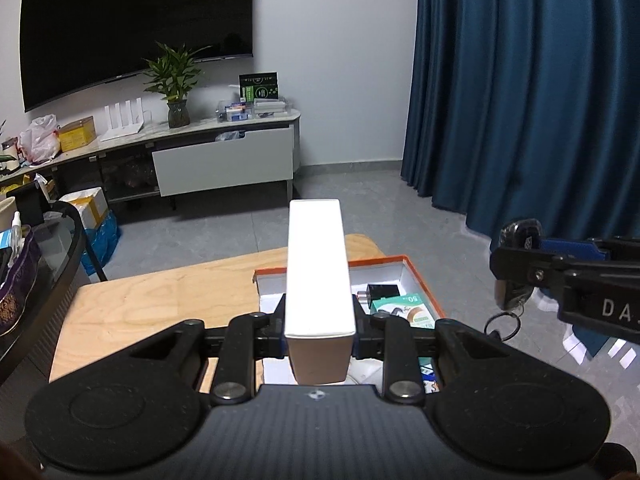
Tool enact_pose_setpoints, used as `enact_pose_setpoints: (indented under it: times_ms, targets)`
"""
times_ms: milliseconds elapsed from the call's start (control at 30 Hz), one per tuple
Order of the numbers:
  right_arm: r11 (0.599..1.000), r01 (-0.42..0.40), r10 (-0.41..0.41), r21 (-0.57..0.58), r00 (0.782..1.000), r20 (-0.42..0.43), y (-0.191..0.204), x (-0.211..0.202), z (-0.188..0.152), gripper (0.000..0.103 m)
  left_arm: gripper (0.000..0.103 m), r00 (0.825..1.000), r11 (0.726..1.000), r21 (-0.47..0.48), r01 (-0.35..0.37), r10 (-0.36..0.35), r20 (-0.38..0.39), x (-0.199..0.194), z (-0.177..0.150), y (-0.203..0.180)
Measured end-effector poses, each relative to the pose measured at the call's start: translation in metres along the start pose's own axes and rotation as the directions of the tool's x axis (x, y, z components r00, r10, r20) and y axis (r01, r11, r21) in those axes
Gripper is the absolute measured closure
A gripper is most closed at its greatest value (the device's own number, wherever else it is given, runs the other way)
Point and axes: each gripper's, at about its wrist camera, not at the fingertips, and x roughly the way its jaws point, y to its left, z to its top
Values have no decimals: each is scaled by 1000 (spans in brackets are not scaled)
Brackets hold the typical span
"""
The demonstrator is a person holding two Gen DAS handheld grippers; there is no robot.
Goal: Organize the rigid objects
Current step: 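Carry the white box and key fob with both tools over the tray, then hold the white box and key fob with both tools above the tray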
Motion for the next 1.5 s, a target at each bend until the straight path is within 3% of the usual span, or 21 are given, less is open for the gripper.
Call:
enact_pose_setpoints:
  times_ms: [333, 1500]
  targets:
    - [1000, 10, -9, 15, 1000, -19, -9, 9, -5, 59, 75, 1000, 1000, 10, -22, 22, -14, 2, -2, -10]
    - [1000, 16, -15, 13, 999, -42, -10, 21, -10, 59, 75, 999, 1000, -20, 0, -1, -54, 7, -10, -19]
